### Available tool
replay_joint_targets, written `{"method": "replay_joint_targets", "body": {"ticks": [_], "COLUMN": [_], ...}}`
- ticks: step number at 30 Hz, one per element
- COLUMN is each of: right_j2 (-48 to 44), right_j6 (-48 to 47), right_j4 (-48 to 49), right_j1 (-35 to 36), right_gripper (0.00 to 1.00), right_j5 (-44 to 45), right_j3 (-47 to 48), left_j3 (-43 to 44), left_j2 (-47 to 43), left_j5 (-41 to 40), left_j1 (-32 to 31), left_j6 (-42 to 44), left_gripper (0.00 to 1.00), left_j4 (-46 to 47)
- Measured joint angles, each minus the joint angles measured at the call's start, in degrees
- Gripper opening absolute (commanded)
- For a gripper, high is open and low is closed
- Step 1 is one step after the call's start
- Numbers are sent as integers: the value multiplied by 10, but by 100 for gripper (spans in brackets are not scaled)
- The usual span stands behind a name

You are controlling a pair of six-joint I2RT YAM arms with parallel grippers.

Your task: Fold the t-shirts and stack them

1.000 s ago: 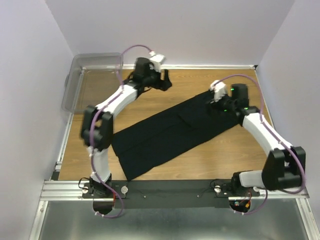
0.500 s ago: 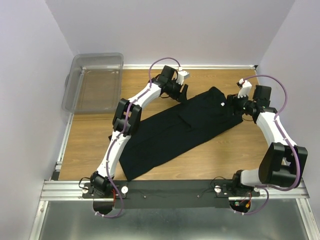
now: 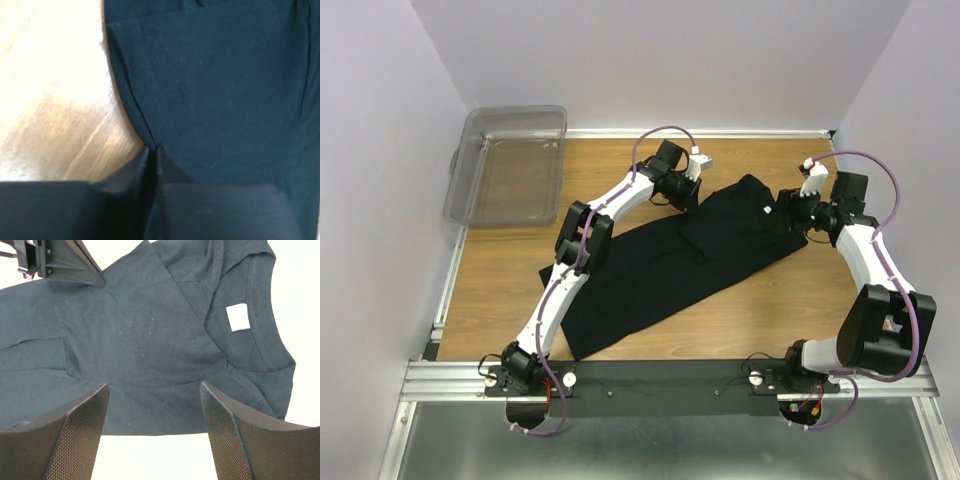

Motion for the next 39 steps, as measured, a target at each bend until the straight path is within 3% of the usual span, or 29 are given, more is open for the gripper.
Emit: {"method": "replay_joint_targets", "body": {"ticks": [7, 13, 14, 15, 16, 18, 23, 26, 29, 30, 35, 39], "right_j2": [0, 0, 1, 2, 4, 12, 54, 113, 179, 193, 254, 320], "right_j6": [0, 0, 0, 0, 0, 1, 52, 133, 200, 222, 319, 410], "right_j4": [-2, -2, -2, -3, -3, -3, 4, 35, 80, 99, 176, 243], "right_j1": [-10, -11, -11, -11, -11, -11, -11, -6, 18, 30, 87, 114], "right_gripper": [80, 80, 80, 81, 81, 81, 81, 80, 79, 78, 74, 72], "right_j5": [-8, -10, -10, -10, -10, -10, -29, -32, -28, -26, -13, 13], "right_j3": [0, 0, 0, 0, 0, 0, 0, 0, 0, 0, 23, 74], "left_j3": [12, 12, 12, 6, -2, -32, -136, -247, -374, -442, -645, -762], "left_j2": [4, 3, 3, 0, -5, -26, -126, -247, -407, -496, -824, -1041], "left_j5": [-52, -132, -148, -164, -172, -183, -195, -224, -268, -292, -360, -397], "left_j1": [9, 75, 87, 99, 110, 122, 112, 100, 90, 90, 101, 110], "left_j6": [-94, -226, -237, -245, -250, -257, -239, -222, -202, -191, -160, -137], "left_gripper": [0, 0, 5, 16, 36, 50, 64, 75, 86, 90, 91, 91], "left_j4": [11, 56, 61, 70, 76, 87, 113, 139, 199, 229, 362, 405]}}
